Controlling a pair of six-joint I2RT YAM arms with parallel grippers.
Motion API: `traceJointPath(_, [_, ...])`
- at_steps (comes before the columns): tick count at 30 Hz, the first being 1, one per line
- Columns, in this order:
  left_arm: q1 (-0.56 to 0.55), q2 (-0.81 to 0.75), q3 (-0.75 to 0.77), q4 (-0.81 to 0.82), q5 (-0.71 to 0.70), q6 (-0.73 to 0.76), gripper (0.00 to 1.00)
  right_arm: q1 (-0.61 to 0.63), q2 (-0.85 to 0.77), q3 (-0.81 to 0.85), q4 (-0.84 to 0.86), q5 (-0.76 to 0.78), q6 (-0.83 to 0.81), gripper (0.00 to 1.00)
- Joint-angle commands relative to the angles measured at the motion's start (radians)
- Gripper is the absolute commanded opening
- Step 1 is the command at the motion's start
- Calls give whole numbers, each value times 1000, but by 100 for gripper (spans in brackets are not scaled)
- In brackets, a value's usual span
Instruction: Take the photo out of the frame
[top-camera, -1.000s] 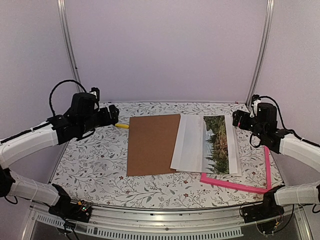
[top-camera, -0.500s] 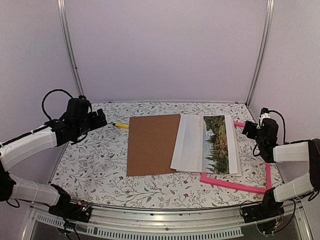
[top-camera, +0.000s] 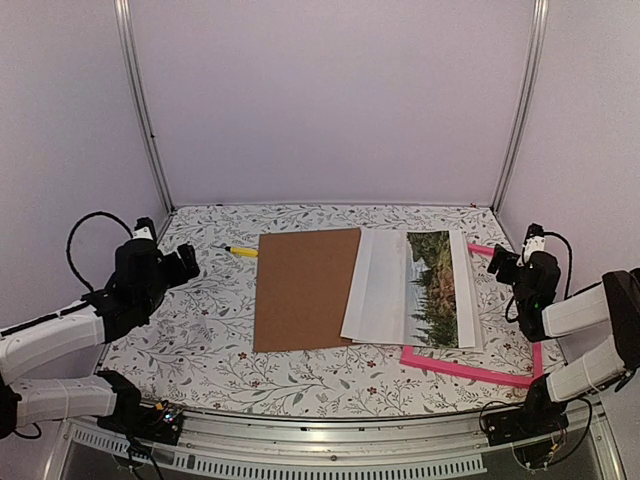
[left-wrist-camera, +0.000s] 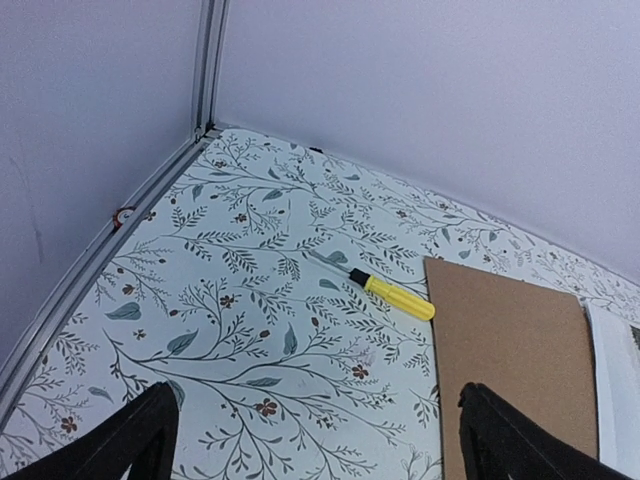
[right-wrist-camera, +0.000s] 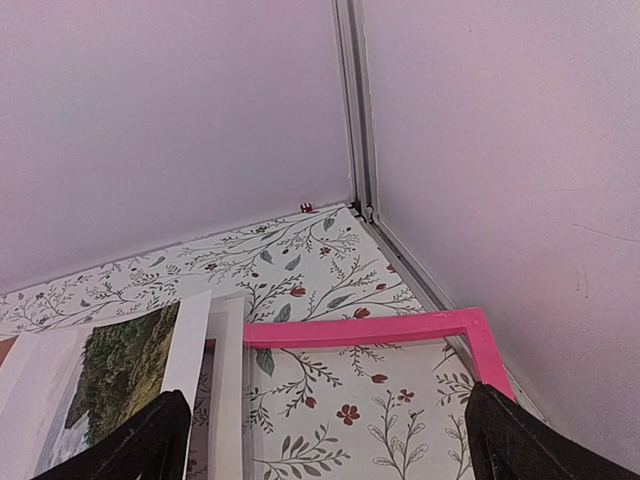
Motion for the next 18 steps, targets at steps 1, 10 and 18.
traceJointPath(1, [11, -82, -131, 284, 11, 105, 99, -5, -24, -14, 105, -9, -25, 99])
traceJointPath(10, [25, -92, -162, 309, 38, 112, 99, -5, 88, -37, 333, -41, -103, 99])
traceJointPath(18, [38, -31, -156, 330, 60, 104, 99, -31, 142, 36, 213, -130, -107, 99])
